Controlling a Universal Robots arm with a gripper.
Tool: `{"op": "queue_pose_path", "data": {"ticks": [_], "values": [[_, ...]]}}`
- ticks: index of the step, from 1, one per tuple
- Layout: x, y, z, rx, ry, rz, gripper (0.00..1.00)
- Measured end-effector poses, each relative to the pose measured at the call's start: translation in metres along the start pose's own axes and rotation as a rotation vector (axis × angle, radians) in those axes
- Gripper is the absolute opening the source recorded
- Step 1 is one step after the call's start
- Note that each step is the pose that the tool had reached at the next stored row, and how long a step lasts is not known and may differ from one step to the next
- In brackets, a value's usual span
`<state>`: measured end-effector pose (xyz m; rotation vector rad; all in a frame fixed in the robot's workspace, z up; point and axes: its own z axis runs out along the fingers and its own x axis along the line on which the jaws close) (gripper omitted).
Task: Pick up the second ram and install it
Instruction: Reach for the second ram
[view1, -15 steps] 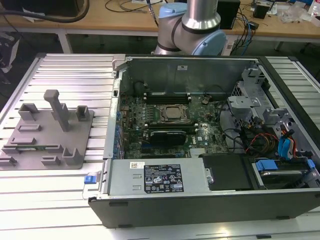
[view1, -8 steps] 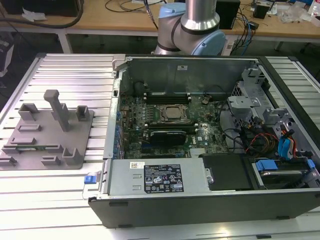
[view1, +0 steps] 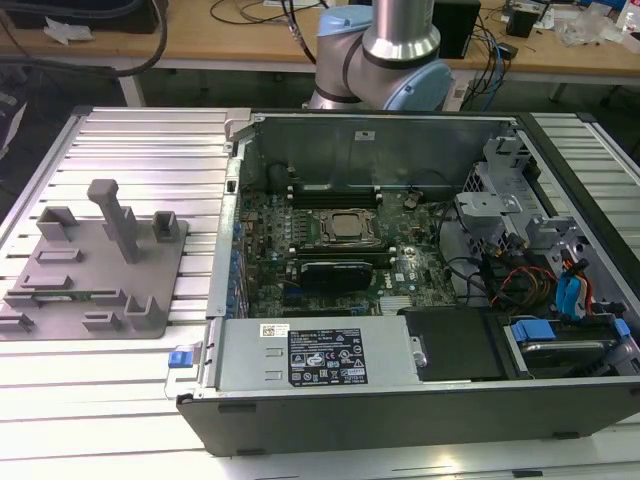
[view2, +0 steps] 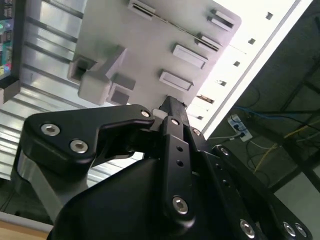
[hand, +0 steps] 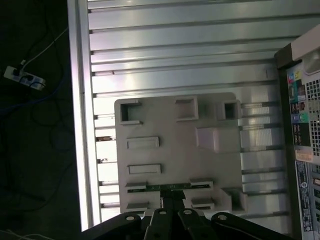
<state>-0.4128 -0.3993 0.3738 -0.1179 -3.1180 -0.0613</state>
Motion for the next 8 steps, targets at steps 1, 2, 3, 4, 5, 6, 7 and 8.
{"op": "queue_pose_path", "data": {"ticks": [1,2,3,4,5,6,7,8], "values": [[0.0000,0.0000,0.0002,0.0003,0.0064,0.000,0.08],[0.0001,0.0000,0.0002,0.0006,0.0093,0.001,0.08],[0.0000,0.0000,0.0002,0.0009,0.0128,0.001,0.08],[0.0000,0.0000,0.0003,0.0010,0.0129,0.000,0.08],[-0.0001,0.0000,0.0009,0.0009,0.0128,0.001,0.08],[-0.0002,-0.0010,0.0034,0.0010,0.0129,0.000,0.08],[-0.0003,-0.0020,0.0051,0.0009,0.0128,0.000,0.08],[-0.0003,-0.0030,0.0064,0.0010,0.0129,0.000,0.08]]}}
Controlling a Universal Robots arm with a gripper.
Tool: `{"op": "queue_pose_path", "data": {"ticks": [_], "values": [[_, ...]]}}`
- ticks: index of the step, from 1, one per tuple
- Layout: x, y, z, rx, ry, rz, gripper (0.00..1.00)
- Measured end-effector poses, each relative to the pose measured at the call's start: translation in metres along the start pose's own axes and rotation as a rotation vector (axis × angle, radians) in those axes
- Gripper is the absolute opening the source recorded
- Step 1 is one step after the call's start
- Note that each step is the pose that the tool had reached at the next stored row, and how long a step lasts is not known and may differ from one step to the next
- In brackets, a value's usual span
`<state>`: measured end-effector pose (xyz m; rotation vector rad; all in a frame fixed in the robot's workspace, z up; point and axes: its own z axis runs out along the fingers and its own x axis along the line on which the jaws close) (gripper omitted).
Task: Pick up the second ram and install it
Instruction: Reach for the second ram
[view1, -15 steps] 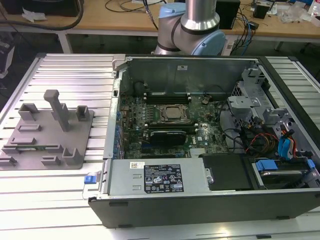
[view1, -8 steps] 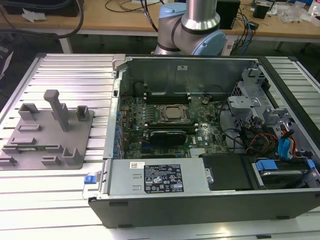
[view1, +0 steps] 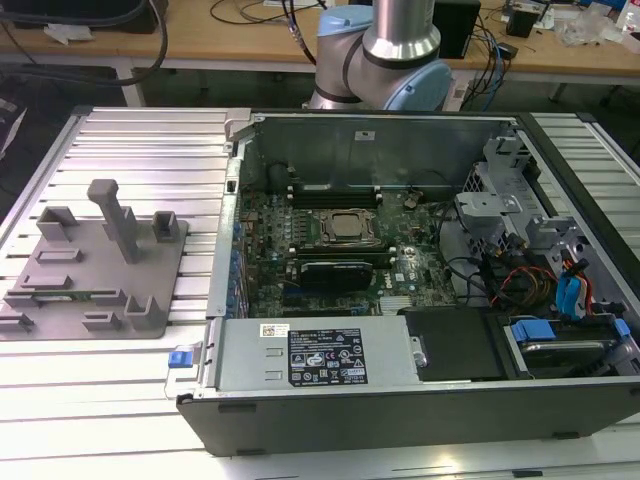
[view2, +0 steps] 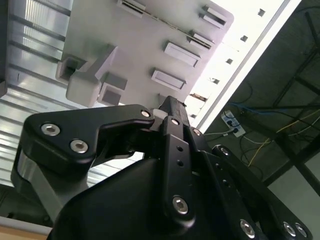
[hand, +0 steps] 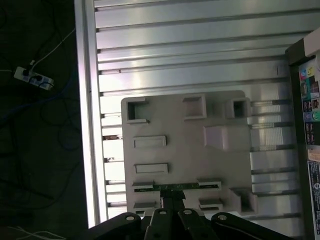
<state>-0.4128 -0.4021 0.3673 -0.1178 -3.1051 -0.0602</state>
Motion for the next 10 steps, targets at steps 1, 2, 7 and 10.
{"op": "queue_pose_path", "data": {"ticks": [1,2,7,10], "values": [[-0.0002,-0.0017,0.0018,0.0000,0.0000,0.000,0.08],[-0.0006,-0.0047,0.0047,-0.0002,-0.0003,0.000,0.08],[-0.0014,-0.0101,0.0212,-0.0001,-0.0001,0.000,0.08],[-0.0018,-0.0111,0.0291,-0.0001,0.0000,0.000,0.08]]}}
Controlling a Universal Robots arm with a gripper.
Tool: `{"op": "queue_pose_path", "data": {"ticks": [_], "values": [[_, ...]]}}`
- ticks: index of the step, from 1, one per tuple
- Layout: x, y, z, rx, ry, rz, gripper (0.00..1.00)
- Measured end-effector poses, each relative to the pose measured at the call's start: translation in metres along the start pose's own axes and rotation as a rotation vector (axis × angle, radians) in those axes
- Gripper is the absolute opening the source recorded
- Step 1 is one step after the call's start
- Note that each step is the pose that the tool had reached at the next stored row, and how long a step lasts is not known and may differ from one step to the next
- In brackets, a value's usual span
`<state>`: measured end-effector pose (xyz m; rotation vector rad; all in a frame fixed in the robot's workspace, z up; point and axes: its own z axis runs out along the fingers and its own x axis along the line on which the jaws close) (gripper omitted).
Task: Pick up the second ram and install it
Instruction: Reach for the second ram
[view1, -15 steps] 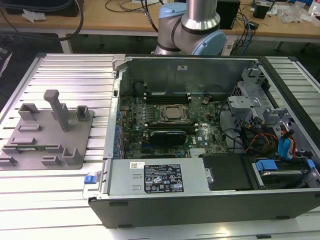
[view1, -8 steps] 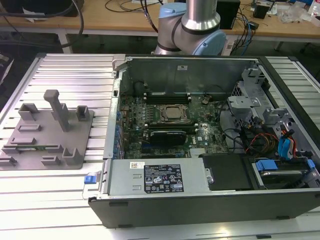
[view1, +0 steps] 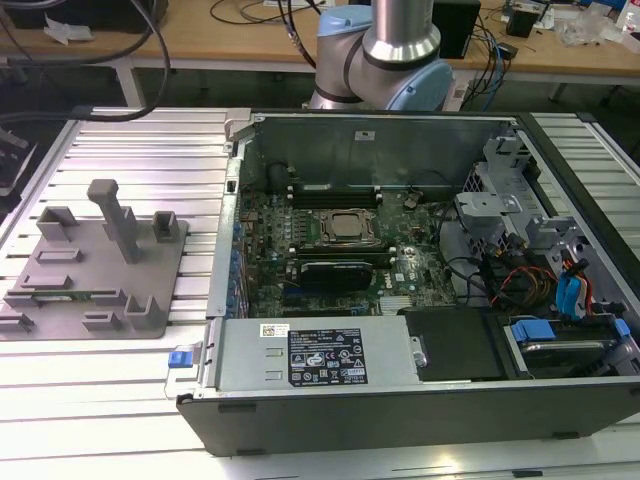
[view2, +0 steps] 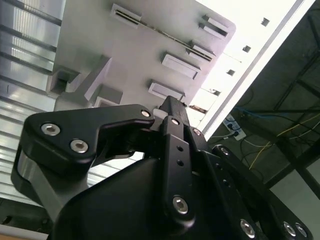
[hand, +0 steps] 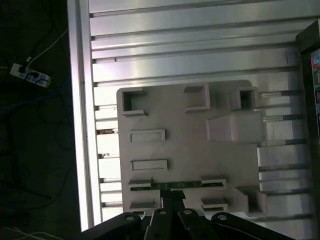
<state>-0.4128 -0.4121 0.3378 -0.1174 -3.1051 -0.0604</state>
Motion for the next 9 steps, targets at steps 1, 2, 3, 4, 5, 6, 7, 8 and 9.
{"op": "queue_pose_path", "data": {"ticks": [1,2,3,4,5,6,7,8,9], "values": [[-0.0001,-0.0002,0.0018,0.0000,-0.0001,0.000,0.08],[-0.0001,-0.0003,0.0028,0.0000,0.0000,0.000,0.08],[-0.0002,-0.0003,0.0034,0.0001,0.0001,0.000,0.08],[-0.0002,-0.0004,0.0048,0.0000,-0.0001,0.000,0.08],[-0.0002,-0.0004,0.0061,0.0000,0.0000,0.000,0.08],[-0.0003,-0.0006,0.0082,0.0001,0.0001,0.000,0.08],[-0.0003,-0.0006,0.0084,0.0002,0.0002,0.000,0.08],[-0.0003,-0.0006,0.0086,0.0001,0.0001,0.000,0.08],[-0.0004,-0.0006,0.0086,0.0001,0.0000,0.000,0.08]]}}
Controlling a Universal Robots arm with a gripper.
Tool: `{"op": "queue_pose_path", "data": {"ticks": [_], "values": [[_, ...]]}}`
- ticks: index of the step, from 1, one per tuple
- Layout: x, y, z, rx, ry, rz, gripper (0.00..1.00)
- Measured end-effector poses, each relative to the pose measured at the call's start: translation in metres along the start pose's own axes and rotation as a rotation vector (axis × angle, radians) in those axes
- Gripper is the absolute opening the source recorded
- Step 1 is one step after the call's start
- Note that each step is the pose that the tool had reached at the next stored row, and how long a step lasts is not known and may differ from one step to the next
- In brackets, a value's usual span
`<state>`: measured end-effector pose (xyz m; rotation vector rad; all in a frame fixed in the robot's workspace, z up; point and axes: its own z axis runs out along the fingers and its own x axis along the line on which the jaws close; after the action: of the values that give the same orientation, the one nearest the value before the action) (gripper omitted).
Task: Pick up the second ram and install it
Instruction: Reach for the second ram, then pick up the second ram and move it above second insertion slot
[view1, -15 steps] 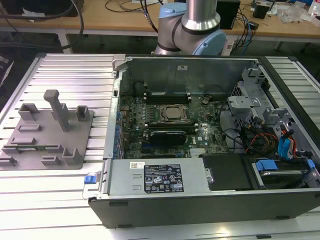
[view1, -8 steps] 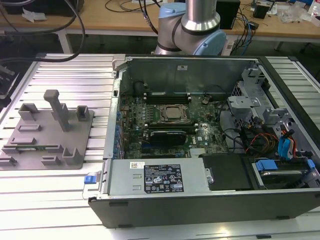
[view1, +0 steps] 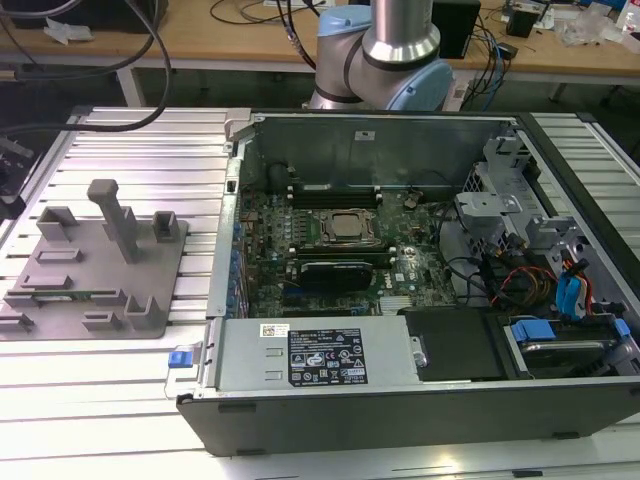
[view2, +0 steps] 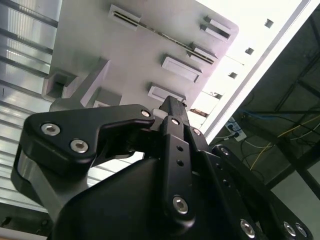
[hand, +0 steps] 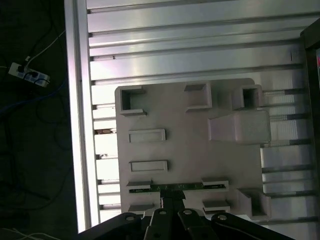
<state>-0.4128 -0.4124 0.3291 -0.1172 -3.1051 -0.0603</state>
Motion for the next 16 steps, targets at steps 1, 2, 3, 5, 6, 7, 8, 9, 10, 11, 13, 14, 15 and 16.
{"op": "queue_pose_path", "data": {"ticks": [1,2,3,5,6,7,8,9,10,11,13,14,15,16], "values": [[0.0000,0.0000,0.0000,0.0000,0.0001,0.000,0.08],[0.0000,0.0000,0.0001,0.0000,0.0000,0.000,0.08],[0.0000,0.0000,0.0002,0.0000,-0.0001,0.000,0.08],[0.0000,0.0000,0.0003,0.0000,0.0000,0.000,0.08],[0.0000,0.0000,0.0004,0.0000,-0.0001,0.000,0.08],[0.0000,0.0000,0.0004,0.0000,0.0000,0.000,0.08],[0.0000,0.0000,0.0005,0.0000,0.0000,0.000,0.08],[0.0000,0.0000,0.0005,0.0000,0.0000,0.000,0.08],[0.0000,0.0000,0.0006,0.0000,0.0000,0.000,0.08],[0.0000,0.0000,0.0006,0.0000,0.0000,0.000,0.08],[0.0000,0.0000,0.0006,0.0000,-0.0002,-0.001,0.08],[0.0000,0.0000,0.0006,0.0005,0.0003,-0.015,0.08],[0.0000,0.0000,0.0008,0.0018,0.0017,-0.054,0.08],[0.0000,0.0000,0.0009,0.0034,0.0034,-0.098,0.08]]}}
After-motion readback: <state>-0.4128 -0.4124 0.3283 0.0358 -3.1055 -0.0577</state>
